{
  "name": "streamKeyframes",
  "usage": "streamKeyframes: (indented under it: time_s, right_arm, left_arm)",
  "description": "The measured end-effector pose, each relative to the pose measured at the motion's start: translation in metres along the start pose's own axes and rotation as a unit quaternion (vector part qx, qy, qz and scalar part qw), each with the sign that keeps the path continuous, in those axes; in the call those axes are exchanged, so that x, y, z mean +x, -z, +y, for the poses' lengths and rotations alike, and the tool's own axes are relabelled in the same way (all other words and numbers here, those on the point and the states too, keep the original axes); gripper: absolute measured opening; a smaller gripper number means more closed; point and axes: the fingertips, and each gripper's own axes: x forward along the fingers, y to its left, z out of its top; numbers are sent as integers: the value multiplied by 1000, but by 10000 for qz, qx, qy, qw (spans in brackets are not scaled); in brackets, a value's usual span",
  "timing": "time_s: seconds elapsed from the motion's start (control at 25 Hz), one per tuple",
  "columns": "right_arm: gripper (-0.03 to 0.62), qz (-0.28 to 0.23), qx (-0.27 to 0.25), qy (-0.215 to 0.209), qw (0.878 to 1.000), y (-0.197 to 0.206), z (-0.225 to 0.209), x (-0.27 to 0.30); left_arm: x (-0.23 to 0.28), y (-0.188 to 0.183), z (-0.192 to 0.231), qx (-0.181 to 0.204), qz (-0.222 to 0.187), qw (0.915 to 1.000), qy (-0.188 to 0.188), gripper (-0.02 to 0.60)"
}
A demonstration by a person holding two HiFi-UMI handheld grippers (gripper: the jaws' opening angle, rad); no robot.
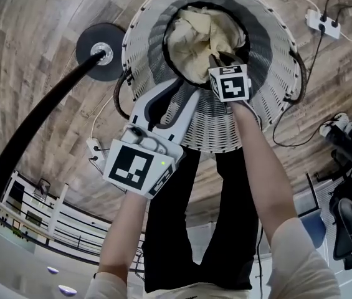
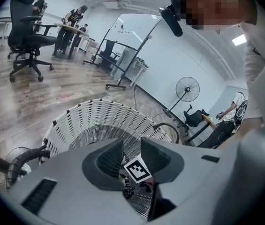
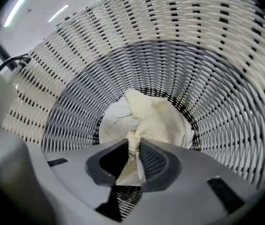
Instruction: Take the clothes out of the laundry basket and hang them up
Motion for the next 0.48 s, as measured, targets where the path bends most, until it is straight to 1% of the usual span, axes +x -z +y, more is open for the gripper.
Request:
streamKeyframes:
  time_s: [0.48]
  right_arm:
    - [64, -235, -89, -217, 9994, -24, 13, -91]
  left_arm:
    - [-29, -32, -36, 83, -142, 9998, -80, 124]
